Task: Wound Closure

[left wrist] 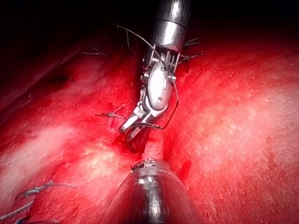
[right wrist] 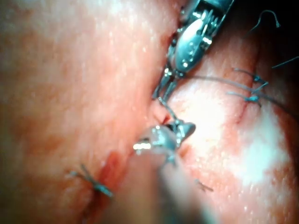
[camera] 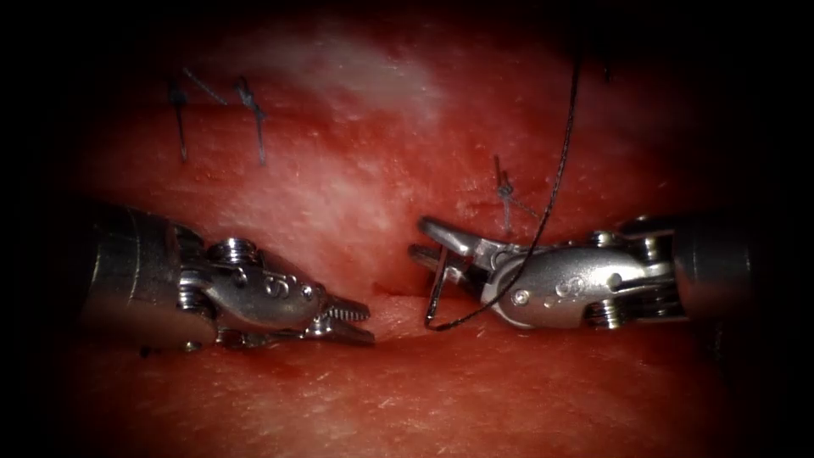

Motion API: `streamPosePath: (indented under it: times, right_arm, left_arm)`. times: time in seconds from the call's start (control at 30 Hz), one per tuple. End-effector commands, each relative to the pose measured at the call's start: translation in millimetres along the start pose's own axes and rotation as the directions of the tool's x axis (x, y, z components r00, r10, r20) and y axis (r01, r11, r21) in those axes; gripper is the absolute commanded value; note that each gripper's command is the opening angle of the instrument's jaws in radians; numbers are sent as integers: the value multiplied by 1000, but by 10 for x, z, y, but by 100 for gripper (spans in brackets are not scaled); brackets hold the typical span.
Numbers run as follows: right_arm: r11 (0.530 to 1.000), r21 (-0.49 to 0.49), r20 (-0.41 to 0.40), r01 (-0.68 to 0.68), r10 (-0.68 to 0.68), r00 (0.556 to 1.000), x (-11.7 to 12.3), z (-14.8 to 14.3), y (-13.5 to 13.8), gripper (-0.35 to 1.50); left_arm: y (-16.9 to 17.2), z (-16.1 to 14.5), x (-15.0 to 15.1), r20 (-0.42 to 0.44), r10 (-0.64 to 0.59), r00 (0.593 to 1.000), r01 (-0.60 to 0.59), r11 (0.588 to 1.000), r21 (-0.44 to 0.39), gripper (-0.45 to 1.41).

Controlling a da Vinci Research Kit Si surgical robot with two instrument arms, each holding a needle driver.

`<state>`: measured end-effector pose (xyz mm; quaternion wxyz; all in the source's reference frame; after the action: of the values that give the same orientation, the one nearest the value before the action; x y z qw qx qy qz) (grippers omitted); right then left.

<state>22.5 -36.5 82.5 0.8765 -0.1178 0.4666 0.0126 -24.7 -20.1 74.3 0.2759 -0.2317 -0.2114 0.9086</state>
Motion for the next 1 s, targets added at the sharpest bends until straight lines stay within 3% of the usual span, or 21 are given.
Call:
streamPosePath:
  times: [0.03, 0.27, 1.0]
  right_arm:
    - [1000, 12, -5, -2, 2, 1000, 2, 8, -7, -35]
    - [995, 97, -41, -4, 8, 999, 14, 13, -19, -35]
    - [992, 125, -27, 34, -30, 999, 30, 1, -37, -35]
  left_arm:
    - [2, 8, 2, 0, 0, 1000, 0, 1000, -1, -10]
    - [3, 7, 3, 0, -1, 1000, 1, 1000, -2, -10]
    - [2, 5, 2, 0, 5, 1000, -5, 1000, -4, -10]
